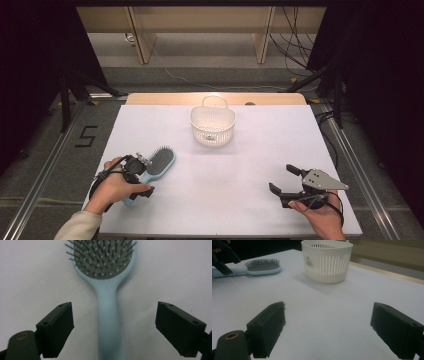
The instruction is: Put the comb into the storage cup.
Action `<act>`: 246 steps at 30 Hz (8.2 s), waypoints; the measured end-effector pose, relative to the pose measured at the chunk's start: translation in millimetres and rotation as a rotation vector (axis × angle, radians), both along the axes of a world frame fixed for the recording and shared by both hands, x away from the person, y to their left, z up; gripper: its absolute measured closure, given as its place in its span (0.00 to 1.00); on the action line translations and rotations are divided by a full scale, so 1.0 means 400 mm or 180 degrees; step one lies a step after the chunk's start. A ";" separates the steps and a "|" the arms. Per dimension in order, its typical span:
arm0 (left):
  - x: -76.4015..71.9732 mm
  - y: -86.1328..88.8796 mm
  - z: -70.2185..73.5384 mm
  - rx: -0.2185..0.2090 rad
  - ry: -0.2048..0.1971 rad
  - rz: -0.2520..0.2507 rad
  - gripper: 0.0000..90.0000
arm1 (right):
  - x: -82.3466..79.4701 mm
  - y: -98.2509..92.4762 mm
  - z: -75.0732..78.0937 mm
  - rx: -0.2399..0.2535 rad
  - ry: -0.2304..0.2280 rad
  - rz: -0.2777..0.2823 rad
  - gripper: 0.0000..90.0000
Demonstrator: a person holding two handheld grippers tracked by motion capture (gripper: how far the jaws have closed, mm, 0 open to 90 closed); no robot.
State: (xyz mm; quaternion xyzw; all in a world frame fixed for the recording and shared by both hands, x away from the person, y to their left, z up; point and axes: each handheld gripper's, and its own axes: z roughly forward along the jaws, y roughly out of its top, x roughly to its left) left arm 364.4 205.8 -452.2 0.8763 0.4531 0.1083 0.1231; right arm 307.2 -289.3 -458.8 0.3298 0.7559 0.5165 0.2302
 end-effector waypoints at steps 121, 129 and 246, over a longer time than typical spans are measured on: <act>0.097 -0.017 -0.027 0.0012 0.0562 0.0318 0.77 | 0.000 0.000 0.002 -0.0002 -0.0021 0.0018 0.15; 0.094 -0.014 -0.027 -0.0025 0.0532 0.0316 0.77 | -0.001 0.000 0.003 -0.0011 -0.0023 0.0022 0.15; 0.090 0.001 0.061 -0.0938 -0.1500 0.0598 0.77 | -0.002 0.002 0.004 -0.0012 -0.0036 0.0018 0.15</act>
